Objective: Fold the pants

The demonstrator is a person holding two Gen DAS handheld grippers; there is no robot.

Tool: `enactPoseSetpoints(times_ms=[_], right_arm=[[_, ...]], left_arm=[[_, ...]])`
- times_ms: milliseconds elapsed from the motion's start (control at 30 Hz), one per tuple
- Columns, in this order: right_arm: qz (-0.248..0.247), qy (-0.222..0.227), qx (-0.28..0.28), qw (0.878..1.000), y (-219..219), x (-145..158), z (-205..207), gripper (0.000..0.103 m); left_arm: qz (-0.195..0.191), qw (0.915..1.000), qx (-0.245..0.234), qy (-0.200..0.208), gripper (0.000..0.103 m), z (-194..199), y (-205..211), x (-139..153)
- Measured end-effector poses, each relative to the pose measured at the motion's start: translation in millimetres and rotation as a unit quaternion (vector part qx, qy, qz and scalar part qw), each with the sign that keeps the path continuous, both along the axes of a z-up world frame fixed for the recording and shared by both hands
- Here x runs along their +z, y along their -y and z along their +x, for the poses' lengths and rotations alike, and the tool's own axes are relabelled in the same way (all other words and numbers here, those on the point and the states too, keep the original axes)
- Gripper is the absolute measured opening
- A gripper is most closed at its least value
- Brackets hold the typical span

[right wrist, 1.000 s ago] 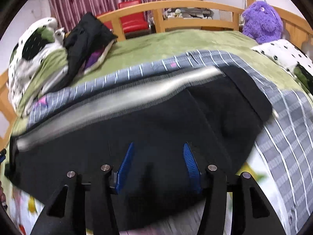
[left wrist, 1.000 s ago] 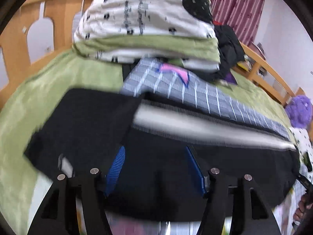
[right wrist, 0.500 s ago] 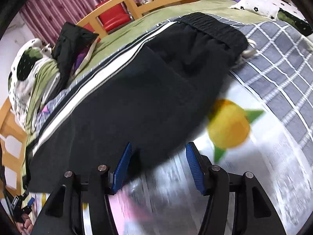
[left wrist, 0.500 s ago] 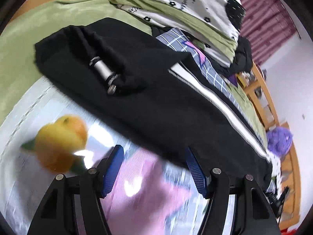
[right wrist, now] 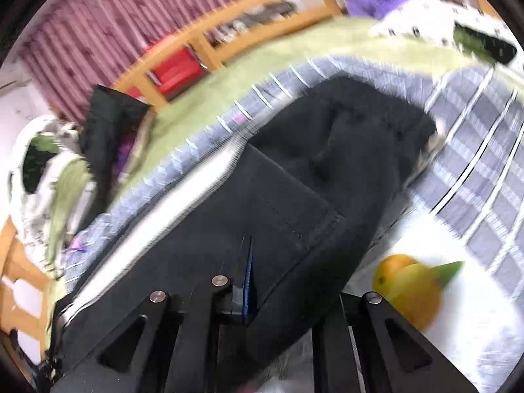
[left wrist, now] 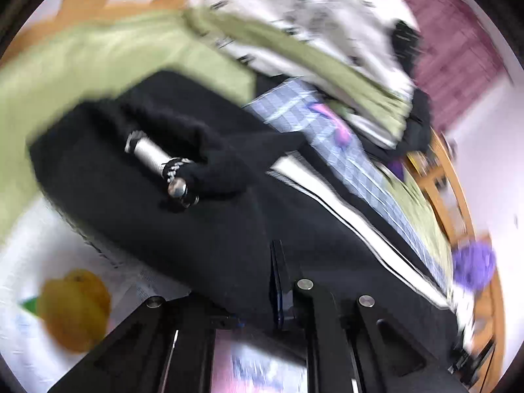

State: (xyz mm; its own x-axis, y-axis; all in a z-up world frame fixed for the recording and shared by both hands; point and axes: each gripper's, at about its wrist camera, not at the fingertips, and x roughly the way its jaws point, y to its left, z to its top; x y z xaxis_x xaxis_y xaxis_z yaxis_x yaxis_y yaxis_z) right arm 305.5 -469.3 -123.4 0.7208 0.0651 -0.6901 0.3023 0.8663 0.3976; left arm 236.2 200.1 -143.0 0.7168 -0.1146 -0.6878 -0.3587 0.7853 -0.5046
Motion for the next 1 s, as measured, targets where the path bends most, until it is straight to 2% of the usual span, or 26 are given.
enactPoseSetpoints(times_ms=[133,233,333,433,500,533,567,600,633,700,767,800,900,933,967,1000], right_arm=[[-0.064,0.011,0.025,0.998,1.4,40.9,-49.9,0.008],[-0.069,0.002,0.033,0.997,14.1,49.1,-88.8,0.008],[-0.066,-0.018,0.039,0.997,30.9,39.7,-134.7,0.008],[-0.047,-0.065,0.044,0.996,42.4,4.5,-157.7,0.011],[-0.025,-0.094,0.046,0.994,44.9,-18.5,-163.0,0.020],[-0.021,-0.103,0.046,0.993,48.4,-25.8,-168.5,0.024],[-0.019,-0.096,0.046,0.994,53.0,-27.0,-179.6,0.034],[-0.017,-0.081,0.042,0.996,57.1,-24.1,-187.2,0.044],[-0.016,-0.060,0.034,0.998,62.0,-18.8,-194.6,0.047],[-0.008,-0.020,0.003,1.000,76.7,-9.4,-201.9,0.061],[0.005,-0.005,-0.055,0.998,94.7,-8.0,-195.0,0.065],[0.015,-0.008,-0.064,0.998,101.5,-10.6,-185.5,0.068],[0.062,-0.045,-0.087,0.993,120.4,-33.7,-148.1,0.070],[0.068,-0.052,-0.106,0.991,125.1,-38.4,-141.2,0.064],[0.052,-0.052,-0.128,0.989,127.9,-36.3,-137.7,0.043],[0.031,-0.042,-0.122,0.991,128.7,-28.6,-135.0,0.036]], left_arm=[[0.028,0.9981,-0.054,0.001,0.012,-45.4,19.3,24.6],[0.022,0.9968,-0.074,-0.019,0.012,-83.2,25.8,20.8],[0.033,0.9942,-0.092,-0.045,0.012,-114.6,36.5,10.3],[0.050,0.9911,-0.097,-0.076,0.015,-129.4,41.1,-4.7],[0.049,0.9897,-0.094,-0.096,0.024,-130.8,38.8,-12.6],[0.051,0.9887,-0.089,-0.109,0.035,-133.9,36.9,-14.4],[0.058,0.9882,-0.084,-0.114,0.044,-138.3,35.1,-13.1],[0.065,0.9881,-0.081,-0.114,0.048,-140.6,34.0,-10.5],[0.078,0.9878,-0.078,-0.110,0.054,-146.3,33.2,-6.2],[0.088,0.9878,-0.075,-0.104,0.057,-154.0,32.3,-2.6],[0.090,0.9883,-0.076,-0.096,0.057,-159.5,33.0,0.8],[0.091,0.9885,-0.078,-0.093,0.057,-160.9,34.0,1.8],[0.096,0.9891,-0.088,-0.069,0.057,-167.4,40.6,12.5],[0.100,0.9888,-0.092,-0.062,0.057,-169.6,43.2,16.4],[0.108,0.9881,-0.095,-0.055,0.057,-171.4,46.7,20.9],[0.115,0.9874,-0.096,-0.051,0.057,-172.9,49.9,24.1]])
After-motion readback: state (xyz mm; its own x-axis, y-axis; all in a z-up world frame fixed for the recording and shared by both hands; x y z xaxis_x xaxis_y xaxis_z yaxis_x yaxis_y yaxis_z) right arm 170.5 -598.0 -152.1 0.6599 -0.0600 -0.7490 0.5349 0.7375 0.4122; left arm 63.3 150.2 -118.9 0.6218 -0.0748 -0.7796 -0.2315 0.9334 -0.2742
